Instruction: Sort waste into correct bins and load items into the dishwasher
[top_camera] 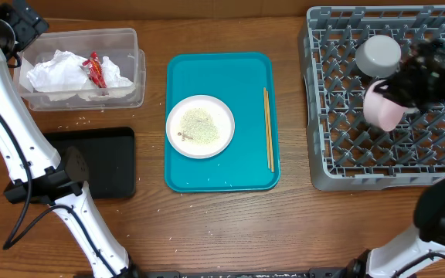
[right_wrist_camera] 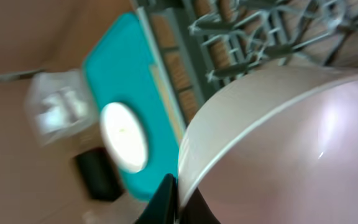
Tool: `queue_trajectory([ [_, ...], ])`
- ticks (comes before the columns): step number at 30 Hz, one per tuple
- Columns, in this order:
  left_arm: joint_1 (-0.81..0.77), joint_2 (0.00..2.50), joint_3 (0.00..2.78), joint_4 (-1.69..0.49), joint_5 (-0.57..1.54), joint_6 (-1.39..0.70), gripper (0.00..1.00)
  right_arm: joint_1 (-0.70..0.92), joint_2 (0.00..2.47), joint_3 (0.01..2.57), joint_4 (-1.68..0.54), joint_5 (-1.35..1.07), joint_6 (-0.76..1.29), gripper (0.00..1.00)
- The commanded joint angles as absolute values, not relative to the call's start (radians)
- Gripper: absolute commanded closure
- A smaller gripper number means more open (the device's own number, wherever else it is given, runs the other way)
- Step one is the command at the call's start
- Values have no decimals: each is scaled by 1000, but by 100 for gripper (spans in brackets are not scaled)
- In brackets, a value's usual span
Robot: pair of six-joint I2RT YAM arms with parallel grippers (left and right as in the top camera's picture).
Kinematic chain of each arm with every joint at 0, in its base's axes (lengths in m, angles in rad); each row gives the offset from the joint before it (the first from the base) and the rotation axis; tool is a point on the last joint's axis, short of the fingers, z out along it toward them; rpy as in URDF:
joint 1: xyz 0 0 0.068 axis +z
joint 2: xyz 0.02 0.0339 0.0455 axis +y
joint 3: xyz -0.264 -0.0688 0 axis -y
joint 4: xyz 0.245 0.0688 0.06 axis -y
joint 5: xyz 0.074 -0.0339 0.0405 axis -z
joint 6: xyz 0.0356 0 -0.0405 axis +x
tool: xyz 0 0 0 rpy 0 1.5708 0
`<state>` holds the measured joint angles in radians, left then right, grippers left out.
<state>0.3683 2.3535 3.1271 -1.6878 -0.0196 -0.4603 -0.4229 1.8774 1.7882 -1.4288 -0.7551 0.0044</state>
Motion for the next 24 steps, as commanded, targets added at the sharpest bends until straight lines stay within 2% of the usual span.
queue_trajectory([
  [1,372,2350,3129,-1689,-27,-438,0,-489,1848,1717,-1445,-1111,-232,96],
  [6,372,2350,3129,-1689,-26,-438,0,-549,1848,1589,-1399,-1252,-292,96],
  [15,372,2350,3129,-1689,-26,-438,0,-560,1878,1443,-1241,-1176,-187,96],
  [24,372,2350,3129,-1689,-27,-438,0,-634,1880,1441,-1231,-1134,-179,94],
])
